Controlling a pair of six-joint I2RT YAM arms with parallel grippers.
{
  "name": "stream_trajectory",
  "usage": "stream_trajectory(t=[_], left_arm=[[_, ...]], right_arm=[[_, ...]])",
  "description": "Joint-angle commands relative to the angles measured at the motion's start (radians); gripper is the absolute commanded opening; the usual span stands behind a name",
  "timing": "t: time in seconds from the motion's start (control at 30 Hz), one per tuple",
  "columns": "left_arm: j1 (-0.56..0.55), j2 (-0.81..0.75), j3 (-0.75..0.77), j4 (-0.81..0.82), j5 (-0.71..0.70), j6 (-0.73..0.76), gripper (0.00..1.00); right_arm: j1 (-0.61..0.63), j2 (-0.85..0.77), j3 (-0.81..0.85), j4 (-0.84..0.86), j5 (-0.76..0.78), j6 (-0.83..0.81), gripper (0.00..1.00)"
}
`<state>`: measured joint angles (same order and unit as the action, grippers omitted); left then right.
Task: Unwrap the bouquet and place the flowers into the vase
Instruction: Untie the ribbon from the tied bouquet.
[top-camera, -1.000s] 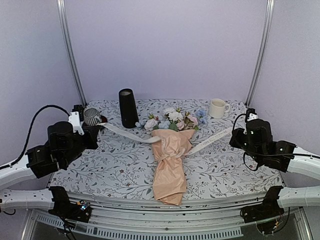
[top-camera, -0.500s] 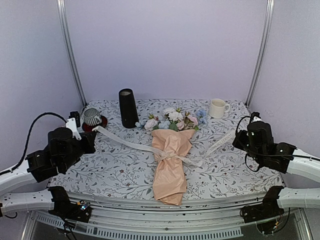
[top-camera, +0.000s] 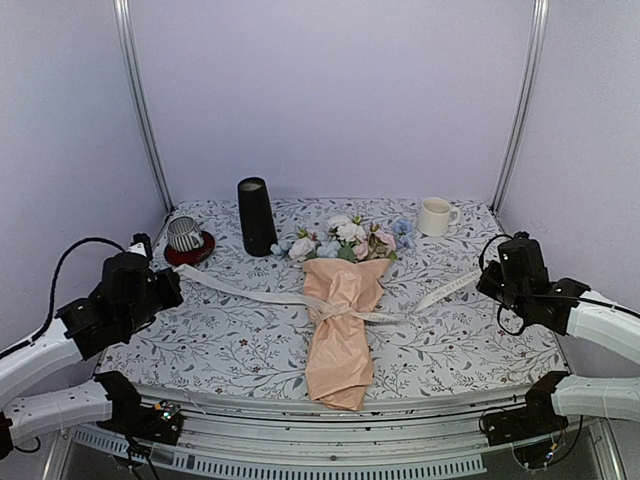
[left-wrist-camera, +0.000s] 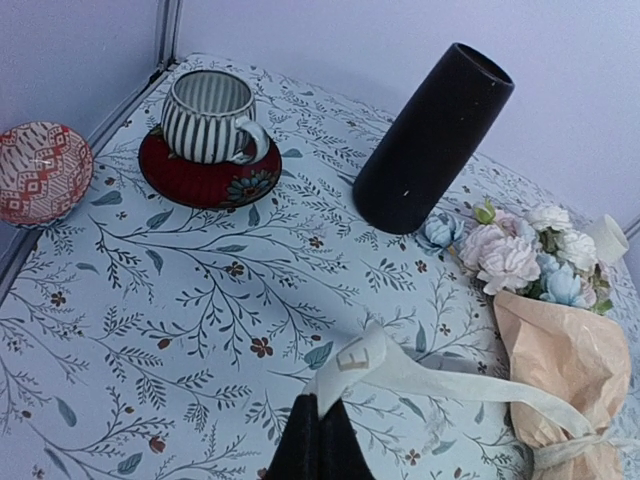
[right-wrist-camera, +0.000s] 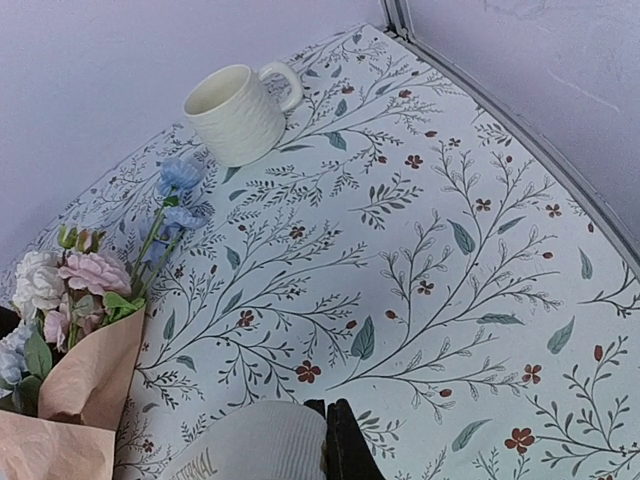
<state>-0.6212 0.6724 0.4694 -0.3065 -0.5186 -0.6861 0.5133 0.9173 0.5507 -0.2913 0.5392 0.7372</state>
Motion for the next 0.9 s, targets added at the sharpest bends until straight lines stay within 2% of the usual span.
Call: stream_trajectory(t=[0.0,0.17,0.5,0.6,0.7,0.77,0.83,0.87], left_arm=[[0.112,0.028,-0.032,0.021,0.180,-0.026,0.00],[0.213,0.066,-0.075,0.012,0.246,-0.101,0.00],[0.290,-0.034,-0.077,-0.060,0.187,-0.128,0.02],[0.291,-0.085,-0.067,-0.076,0.185,-0.120,0.01],[0.292,-0.156,-0.056,-0.083,0.183,-0.098,0.03],[0.291,-0.198,-0.048,-0.093,0.164,-0.091,0.14],[0.291,-0.229,-0.033,-0.131,0.126,-0.104,0.34],[0.291,-0.237,-0.025,-0.154,0.103,-0.120,0.40]], right_arm=[[-0.069,0.049,0.025,-0.017,-0.105,-0.002,0.02],[-0.115,0.075,-0.021,-0.030,-0.119,0.098,0.06],[-0.168,-0.010,-0.074,-0.057,-0.083,0.156,0.09],[-0.171,-0.048,-0.077,-0.060,-0.068,0.152,0.13],[-0.171,-0.073,-0.066,-0.070,-0.064,0.131,0.26],[-0.170,-0.087,-0.055,-0.089,-0.056,0.129,0.40],[-0.173,-0.099,-0.047,-0.109,-0.041,0.129,0.47],[-0.173,-0.104,-0.042,-0.118,-0.034,0.129,0.49]])
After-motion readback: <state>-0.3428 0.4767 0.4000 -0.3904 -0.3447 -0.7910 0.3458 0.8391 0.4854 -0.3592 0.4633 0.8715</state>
